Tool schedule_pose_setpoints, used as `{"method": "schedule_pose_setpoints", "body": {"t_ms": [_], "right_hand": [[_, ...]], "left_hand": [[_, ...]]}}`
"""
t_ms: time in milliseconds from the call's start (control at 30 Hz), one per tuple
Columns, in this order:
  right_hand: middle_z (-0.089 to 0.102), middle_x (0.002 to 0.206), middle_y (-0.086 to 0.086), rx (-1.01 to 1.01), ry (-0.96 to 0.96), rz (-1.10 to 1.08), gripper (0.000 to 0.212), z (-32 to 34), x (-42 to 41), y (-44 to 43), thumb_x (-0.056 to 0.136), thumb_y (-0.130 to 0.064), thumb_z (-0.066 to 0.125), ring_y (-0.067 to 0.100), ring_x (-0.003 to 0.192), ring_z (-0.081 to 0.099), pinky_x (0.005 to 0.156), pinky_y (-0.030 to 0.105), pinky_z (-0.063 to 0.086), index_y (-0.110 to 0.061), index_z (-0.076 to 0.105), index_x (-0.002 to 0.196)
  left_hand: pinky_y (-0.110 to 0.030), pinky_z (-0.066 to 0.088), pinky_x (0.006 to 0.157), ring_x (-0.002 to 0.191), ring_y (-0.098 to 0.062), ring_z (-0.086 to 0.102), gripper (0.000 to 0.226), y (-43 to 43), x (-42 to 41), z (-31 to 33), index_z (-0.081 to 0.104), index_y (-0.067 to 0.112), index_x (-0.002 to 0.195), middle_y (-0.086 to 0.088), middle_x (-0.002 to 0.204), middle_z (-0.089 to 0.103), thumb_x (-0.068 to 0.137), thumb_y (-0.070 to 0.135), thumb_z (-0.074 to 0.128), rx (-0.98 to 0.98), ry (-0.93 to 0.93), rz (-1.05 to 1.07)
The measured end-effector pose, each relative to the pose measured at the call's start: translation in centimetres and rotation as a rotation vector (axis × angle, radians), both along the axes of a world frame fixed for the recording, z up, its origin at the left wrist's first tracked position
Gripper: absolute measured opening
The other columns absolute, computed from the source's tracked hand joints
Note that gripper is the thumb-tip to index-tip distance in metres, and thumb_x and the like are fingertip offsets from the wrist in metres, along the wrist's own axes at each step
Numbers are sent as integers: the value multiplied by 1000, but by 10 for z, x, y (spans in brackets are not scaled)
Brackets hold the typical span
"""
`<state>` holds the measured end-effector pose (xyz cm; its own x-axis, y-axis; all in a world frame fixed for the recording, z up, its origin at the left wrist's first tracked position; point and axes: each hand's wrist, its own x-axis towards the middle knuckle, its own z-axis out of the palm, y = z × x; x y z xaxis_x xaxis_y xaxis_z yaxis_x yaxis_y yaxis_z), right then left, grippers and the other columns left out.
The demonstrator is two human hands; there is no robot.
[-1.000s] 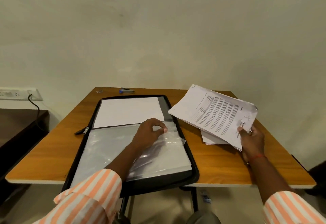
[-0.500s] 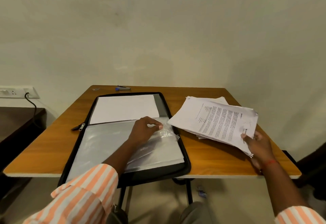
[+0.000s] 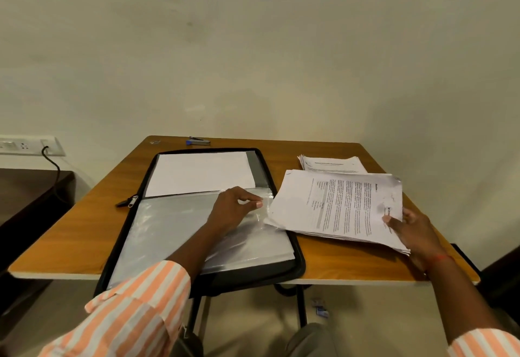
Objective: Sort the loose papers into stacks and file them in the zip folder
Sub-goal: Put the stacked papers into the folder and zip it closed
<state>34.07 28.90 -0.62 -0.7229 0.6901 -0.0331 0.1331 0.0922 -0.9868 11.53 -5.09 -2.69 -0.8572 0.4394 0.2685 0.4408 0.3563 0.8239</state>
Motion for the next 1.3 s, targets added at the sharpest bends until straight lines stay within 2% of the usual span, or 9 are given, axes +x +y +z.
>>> {"method": "schedule_pose_setpoints", "body": {"t_ms": [167,300,433,567,733,867,967,1100,1300], "right_hand": [[71,116,14,137,4,-51,34,12,-6,6,96,-9,65,24,87,71,68,38,59,-11,62,130],[74,108,11,148,-83,77,34,21,-4,7,94,-9,67,24,82,73,58,29,57,-11,64,128],[78,101,3,115,-182,186,32,26,1,8,93,-14,69,26,82,77,55,28,57,-16,65,124],[78,98,0,117,-206,216,30,31,3,8,93,-13,69,23,78,77,52,26,56,-15,64,123],[78,104,2,105,-204,244,38,27,2,13,92,-15,71,29,86,76,75,47,61,-18,63,129],[78,104,3,77,-197,257,40,25,1,16,90,-15,73,31,88,76,90,61,55,-20,63,129],[77,106,5,46,-187,268,41,28,1,16,90,-13,72,32,88,76,80,51,59,-19,62,129],[78,98,3,17,-166,285,36,38,-2,17,91,-7,69,30,80,76,52,29,58,-14,63,125],[77,104,9,-2,-181,322,34,43,-12,26,89,-8,70,36,85,75,56,30,57,-10,65,123]], "left_hand": [[-12,40,83,97,-6,60,18,1,5,6,81,28,104,11,108,70,89,37,76,-86,41,-28],[-27,45,95,104,-9,60,18,0,7,10,80,31,105,9,115,71,89,39,76,-134,62,-69],[-22,41,97,102,-4,55,23,1,14,18,78,25,112,9,115,69,92,34,73,-196,113,-167],[-29,42,103,111,-12,56,24,4,14,18,75,27,119,4,122,67,96,30,69,-306,189,-208],[-31,39,103,108,-13,48,38,14,5,19,67,35,132,4,120,60,102,13,56,-550,300,-319],[-34,36,104,119,-16,44,34,17,-3,28,64,38,122,3,128,53,100,14,53,-691,401,-395],[-32,40,100,117,-17,46,21,20,-12,39,61,33,114,2,128,52,98,20,62,-744,515,-419],[-27,47,82,96,-16,57,20,24,-20,55,64,25,107,3,107,58,93,11,67,-730,616,-396],[-30,54,73,86,-17,62,22,27,-32,63,62,26,102,5,100,69,93,5,59,-653,471,-264]]}}
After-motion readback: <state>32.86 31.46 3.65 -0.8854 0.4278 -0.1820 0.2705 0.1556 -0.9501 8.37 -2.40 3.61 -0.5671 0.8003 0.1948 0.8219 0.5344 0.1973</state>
